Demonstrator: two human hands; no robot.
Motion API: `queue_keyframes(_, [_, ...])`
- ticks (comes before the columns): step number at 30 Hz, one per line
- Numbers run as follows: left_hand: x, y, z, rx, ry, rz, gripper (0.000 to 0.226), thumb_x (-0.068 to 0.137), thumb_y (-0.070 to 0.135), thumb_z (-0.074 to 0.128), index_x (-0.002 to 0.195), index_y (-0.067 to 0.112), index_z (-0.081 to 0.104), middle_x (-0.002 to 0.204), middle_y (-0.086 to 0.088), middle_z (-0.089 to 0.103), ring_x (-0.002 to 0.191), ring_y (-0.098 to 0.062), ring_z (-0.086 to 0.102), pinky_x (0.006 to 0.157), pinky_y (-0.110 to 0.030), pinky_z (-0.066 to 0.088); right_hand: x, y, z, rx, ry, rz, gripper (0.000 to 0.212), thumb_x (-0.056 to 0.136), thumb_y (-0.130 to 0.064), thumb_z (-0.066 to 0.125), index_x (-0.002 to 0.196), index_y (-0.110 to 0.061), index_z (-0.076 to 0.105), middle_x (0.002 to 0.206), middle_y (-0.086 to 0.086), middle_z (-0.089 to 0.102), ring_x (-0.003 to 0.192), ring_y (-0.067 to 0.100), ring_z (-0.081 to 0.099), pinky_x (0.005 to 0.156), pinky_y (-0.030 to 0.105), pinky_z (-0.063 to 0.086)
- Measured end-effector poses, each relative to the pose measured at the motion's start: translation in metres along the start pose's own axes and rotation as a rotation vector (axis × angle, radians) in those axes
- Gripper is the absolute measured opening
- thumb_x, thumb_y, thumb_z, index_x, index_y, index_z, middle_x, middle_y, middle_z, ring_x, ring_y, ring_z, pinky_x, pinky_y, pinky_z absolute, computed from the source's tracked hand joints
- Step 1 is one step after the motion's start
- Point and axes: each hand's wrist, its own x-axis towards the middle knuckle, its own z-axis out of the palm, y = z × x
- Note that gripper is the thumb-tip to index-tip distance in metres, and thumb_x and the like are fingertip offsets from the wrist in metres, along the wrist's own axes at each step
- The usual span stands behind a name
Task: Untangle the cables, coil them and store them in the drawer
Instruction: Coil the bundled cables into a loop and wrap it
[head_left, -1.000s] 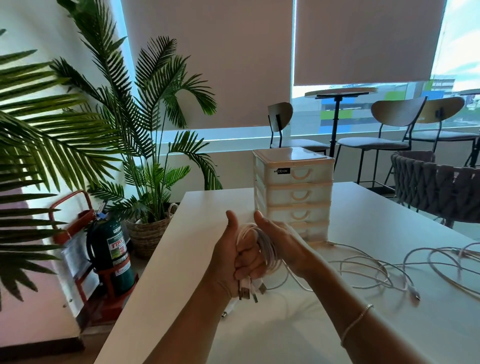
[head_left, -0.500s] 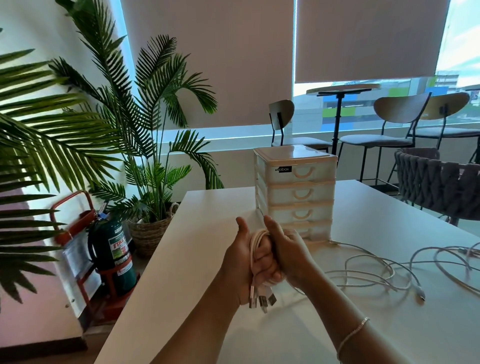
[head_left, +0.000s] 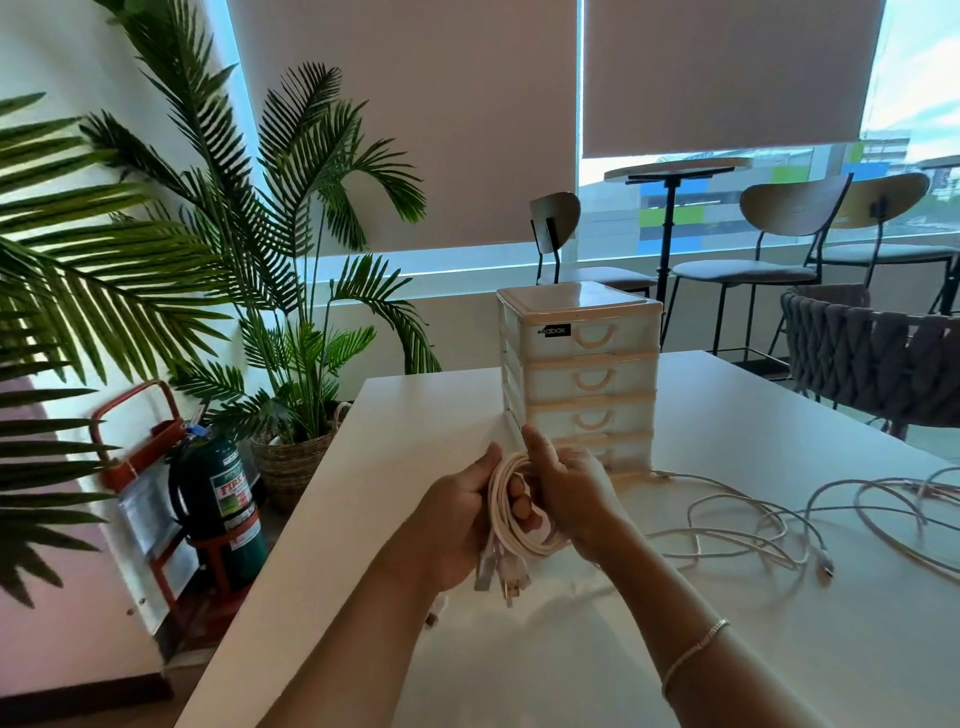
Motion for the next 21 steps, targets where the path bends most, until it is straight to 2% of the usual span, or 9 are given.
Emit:
queue_keyframes(4, [-0.003, 0.002, -0.003, -0.068, -0.08, -0.049, 0.066, 0.097, 0.038, 0.028, 0.051, 0.005, 0.062, 0.048, -0.008, 0.056, 0.044, -0.02, 0.057, 0.053, -0.025, 0.053, -0.002, -0.005, -0.002, -0.132, 0.039, -0.062, 0.057, 0.096, -0.039, 0.041, 0.043, -0.019, 0.042, 0.045, -0.005, 0.045, 0.048, 0.01, 0.043, 0.057, 0.027, 0.036])
queue_keyframes(6, [-0.002, 0.0, -0.001, -0.09, -0.102, -0.05, 0.065, 0.094, 0.047, 0.03, 0.053, 0.007, 0.061, 0.047, -0.007, 0.056, 0.043, -0.019, 0.057, 0.055, -0.025, 0.051, -0.002, -0.007, -0.003, -0.195, 0.068, -0.085, 0.056, 0.096, -0.039, 0.04, 0.045, -0.017, 0.042, 0.05, -0.002, 0.046, 0.053, 0.013, 0.045, 0.062, 0.027, 0.036])
queue_keyframes(8, [0.0, -0.003, 0.0, -0.056, -0.095, -0.039, 0.06, 0.084, 0.056, 0.037, 0.053, 0.009, 0.058, 0.044, -0.004, 0.052, 0.04, -0.016, 0.052, 0.053, -0.024, 0.048, -0.003, -0.007, -0.003, -0.239, 0.077, -0.102, 0.056, 0.096, -0.04, 0.039, 0.046, -0.014, 0.041, 0.051, 0.001, 0.046, 0.057, 0.017, 0.047, 0.064, 0.029, 0.036])
queue_keyframes(12, [0.004, -0.008, 0.0, -0.032, -0.077, -0.006, 0.045, 0.071, 0.052, 0.057, 0.049, 0.013, 0.054, 0.036, 0.001, 0.043, 0.03, -0.01, 0.042, 0.046, -0.021, 0.044, -0.005, -0.007, 0.001, -0.213, 0.058, -0.091, 0.055, 0.096, -0.04, 0.04, 0.05, -0.012, 0.047, 0.053, 0.003, 0.05, 0.061, 0.019, 0.051, 0.064, 0.031, 0.041])
queue_keyframes(15, [0.006, -0.01, -0.002, -0.06, -0.132, 0.011, 0.048, 0.039, 0.045, 0.09, 0.046, 0.012, 0.057, 0.036, 0.0, 0.047, 0.03, -0.009, 0.046, 0.044, -0.02, 0.048, -0.005, -0.008, 0.002, -0.173, 0.057, -0.082, 0.054, 0.096, -0.041, 0.04, 0.049, -0.014, 0.048, 0.054, 0.002, 0.052, 0.064, 0.019, 0.054, 0.067, 0.031, 0.043])
queue_keyframes(17, [0.009, -0.013, -0.003, -0.096, -0.165, 0.033, 0.05, 0.028, 0.04, 0.094, 0.048, 0.011, 0.06, 0.039, -0.002, 0.052, 0.033, -0.01, 0.051, 0.043, -0.02, 0.049, -0.004, -0.007, 0.002, -0.162, 0.063, -0.091, 0.053, 0.095, -0.041, 0.04, 0.049, -0.017, 0.049, 0.053, 0.0, 0.052, 0.066, 0.02, 0.056, 0.069, 0.032, 0.045])
queue_keyframes(21, [0.01, -0.018, -0.003, -0.151, -0.214, 0.075, 0.048, 0.029, 0.036, 0.095, 0.056, 0.007, 0.068, 0.049, -0.005, 0.063, 0.042, -0.014, 0.062, 0.048, -0.024, 0.054, -0.002, -0.003, 0.0, -0.044, 0.014, -0.068, 0.054, 0.094, -0.041, 0.044, 0.042, -0.025, 0.047, 0.04, -0.01, 0.048, 0.058, 0.016, 0.052, 0.07, 0.035, 0.045])
